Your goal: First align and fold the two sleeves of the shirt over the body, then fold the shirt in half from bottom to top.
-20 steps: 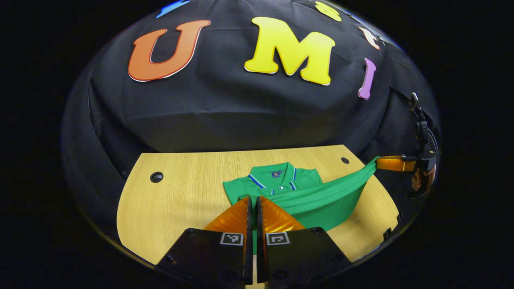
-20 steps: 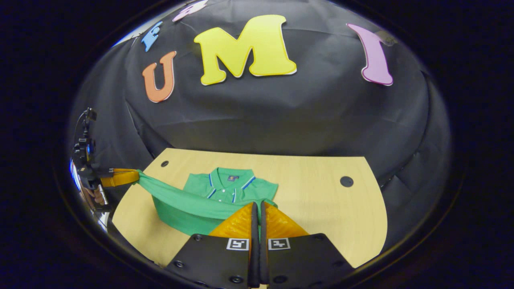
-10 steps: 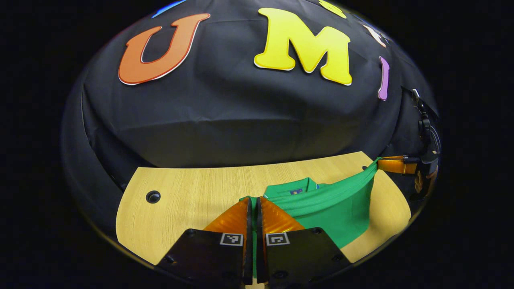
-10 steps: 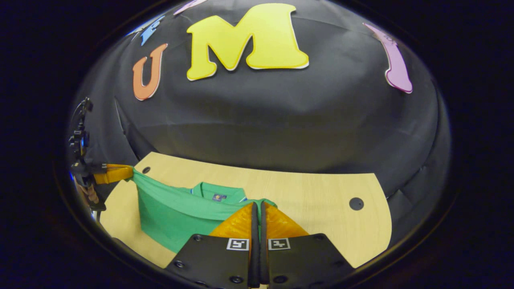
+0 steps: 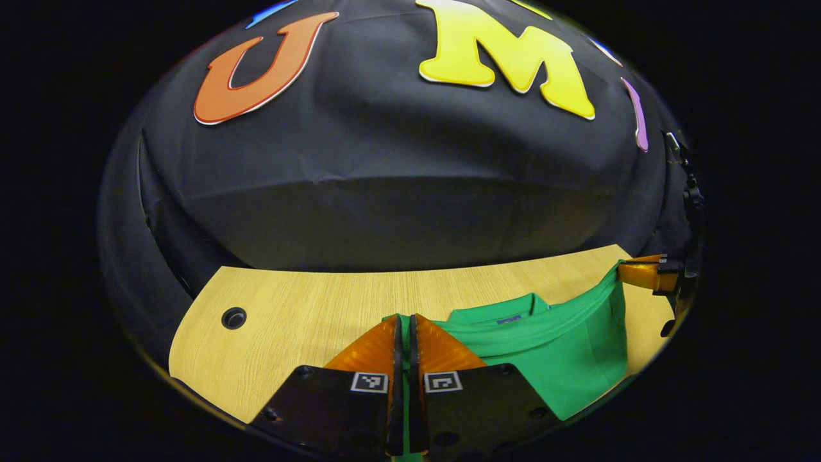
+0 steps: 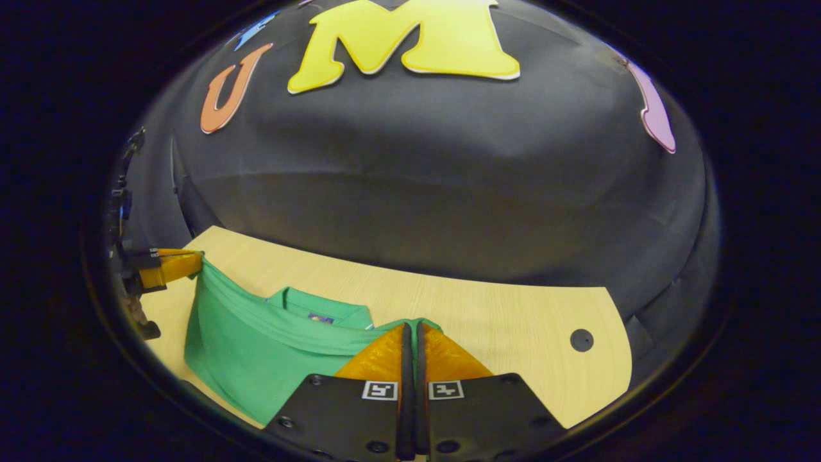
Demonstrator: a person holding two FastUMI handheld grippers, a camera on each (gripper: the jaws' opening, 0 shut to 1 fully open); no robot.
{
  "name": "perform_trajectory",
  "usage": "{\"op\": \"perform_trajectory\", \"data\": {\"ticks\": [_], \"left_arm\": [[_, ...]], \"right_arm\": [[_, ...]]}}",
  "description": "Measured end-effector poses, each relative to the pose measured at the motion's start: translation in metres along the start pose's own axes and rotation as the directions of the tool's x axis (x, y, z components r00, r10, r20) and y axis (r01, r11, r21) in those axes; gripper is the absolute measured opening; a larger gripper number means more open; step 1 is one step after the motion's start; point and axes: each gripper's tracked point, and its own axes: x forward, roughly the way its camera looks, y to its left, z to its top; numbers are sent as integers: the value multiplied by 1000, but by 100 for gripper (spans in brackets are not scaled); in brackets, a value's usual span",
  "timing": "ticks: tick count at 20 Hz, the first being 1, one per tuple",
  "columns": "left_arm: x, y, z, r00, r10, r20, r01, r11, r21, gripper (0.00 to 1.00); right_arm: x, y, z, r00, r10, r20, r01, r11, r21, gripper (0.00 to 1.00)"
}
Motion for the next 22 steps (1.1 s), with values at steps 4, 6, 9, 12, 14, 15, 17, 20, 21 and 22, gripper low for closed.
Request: {"op": "perform_trajectory", "data": {"ticks": [4,6,9,12,14,15,17,20,21,22], "left_arm": [[12,-8,-19,999,23,-45,-24,1000,-20,12],[0,-6,-12,999,42,-21,-42,999,-33,63],[-28,-5,17,997,53,51,-50,997,-62,95],[-72,0,64,985,58,162,-49,997,-55,98],[-106,-1,91,971,57,232,-49,998,-37,98],[-128,-2,106,964,54,260,-47,998,-34,98],[-173,-6,129,951,52,306,-40,998,-44,97],[-238,-12,148,931,71,359,-45,996,-81,97],[-259,-11,151,926,80,369,-52,995,-85,97],[-277,-11,151,922,89,377,-60,994,-88,97]], "right_arm": [[13,-2,-8,999,-34,-9,33,998,-50,14],[2,-4,2,998,-56,38,58,998,-33,56],[-35,-6,27,988,-94,120,93,996,14,100],[-85,-3,55,974,-105,201,99,994,43,99],[-124,-2,77,957,-116,266,106,993,51,99],[-146,-2,87,946,-126,298,115,992,55,99],[-190,-1,103,923,-141,357,124,990,72,99],[-262,3,118,891,-151,429,116,988,106,98],[-283,4,120,879,-154,452,116,987,112,98],[-304,4,120,868,-161,469,121,986,114,98]]}}
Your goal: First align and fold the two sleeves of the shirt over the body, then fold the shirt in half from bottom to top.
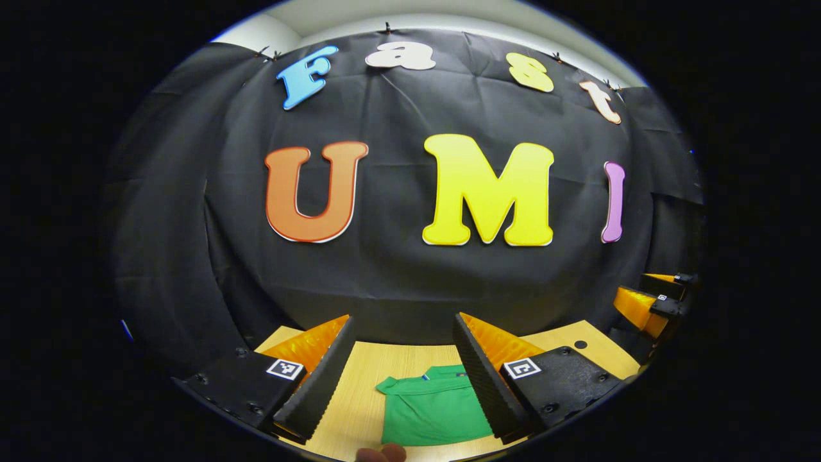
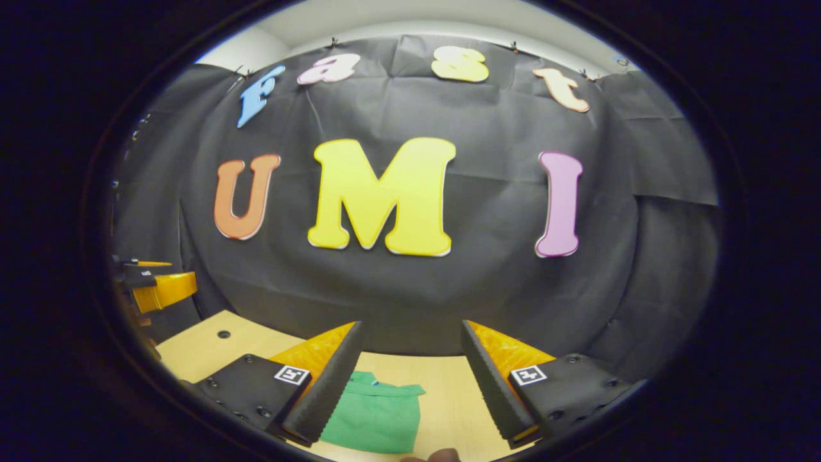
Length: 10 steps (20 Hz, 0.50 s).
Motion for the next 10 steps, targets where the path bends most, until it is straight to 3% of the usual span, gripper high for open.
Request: {"op": "perform_trajectory", "data": {"ticks": [5,10], "left_arm": [[-77,-2,31,998,14,68,-15,1000,8,97],[-140,-5,24,995,20,97,-17,999,-34,97]], "right_arm": [[-82,2,32,998,-1,58,0,1000,11,97],[-148,15,38,996,15,83,-15,1000,-2,98]]}}
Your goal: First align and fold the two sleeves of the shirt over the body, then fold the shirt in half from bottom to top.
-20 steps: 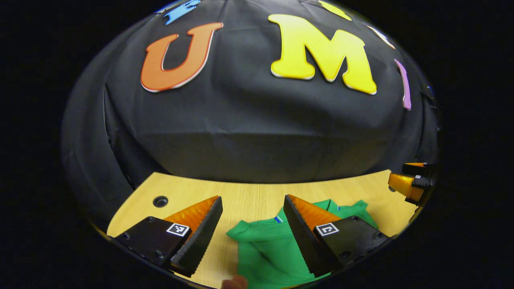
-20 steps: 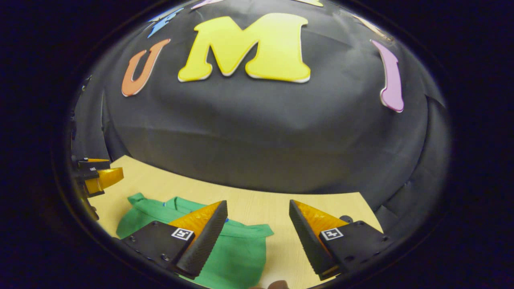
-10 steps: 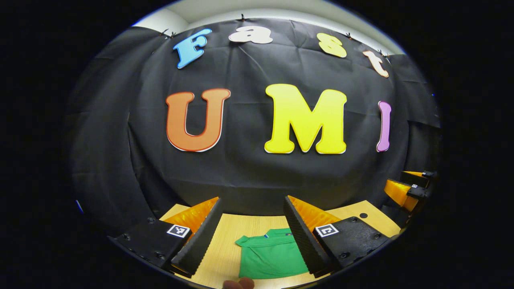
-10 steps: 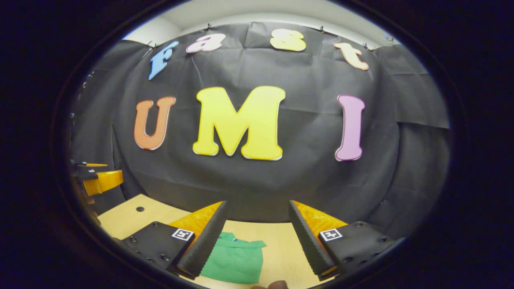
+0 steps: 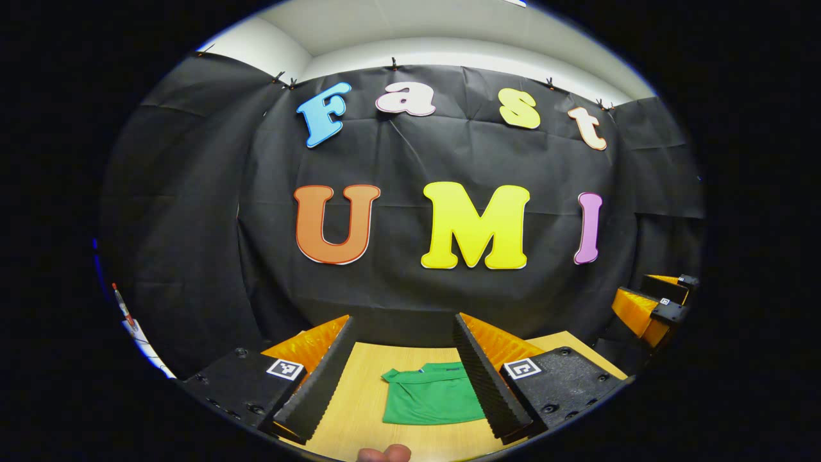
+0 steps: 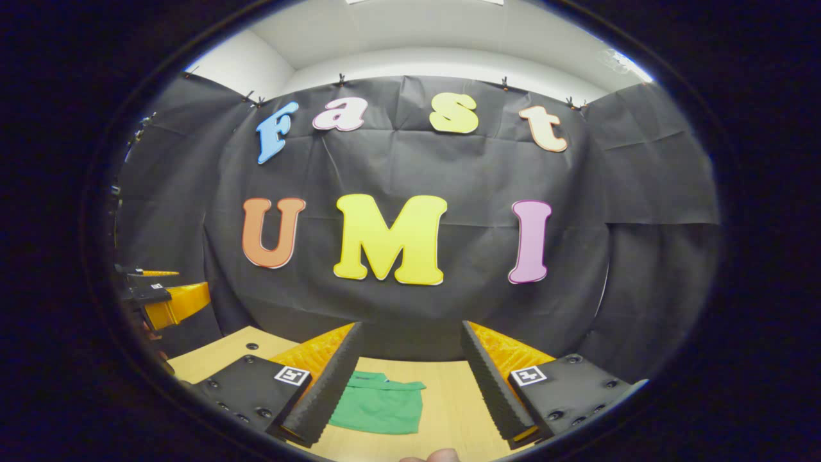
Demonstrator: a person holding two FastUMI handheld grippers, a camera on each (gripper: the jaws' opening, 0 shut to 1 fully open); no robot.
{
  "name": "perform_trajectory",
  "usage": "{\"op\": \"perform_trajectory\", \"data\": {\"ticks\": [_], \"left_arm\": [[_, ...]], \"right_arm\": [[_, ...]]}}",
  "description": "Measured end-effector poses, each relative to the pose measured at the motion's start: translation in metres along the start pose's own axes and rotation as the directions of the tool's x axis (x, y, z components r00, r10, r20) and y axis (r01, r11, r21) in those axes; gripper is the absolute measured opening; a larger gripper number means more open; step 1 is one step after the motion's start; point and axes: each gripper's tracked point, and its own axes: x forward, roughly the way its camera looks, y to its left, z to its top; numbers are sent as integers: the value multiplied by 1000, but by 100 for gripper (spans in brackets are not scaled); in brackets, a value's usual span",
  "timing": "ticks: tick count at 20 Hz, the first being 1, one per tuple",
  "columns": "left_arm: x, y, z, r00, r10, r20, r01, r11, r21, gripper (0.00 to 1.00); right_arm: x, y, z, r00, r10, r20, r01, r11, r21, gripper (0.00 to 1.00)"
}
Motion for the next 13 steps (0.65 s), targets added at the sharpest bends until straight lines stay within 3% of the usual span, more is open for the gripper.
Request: {"op": "perform_trajectory", "data": {"ticks": [5,13], "left_arm": [[-36,-9,-6,1000,-20,11,20,1000,10,97],[-48,-16,-2,999,-43,15,43,999,23,100]], "right_arm": [[-48,16,4,1000,14,28,-14,1000,-13,98],[-62,26,1,999,20,27,-20,1000,-13,96]]}}
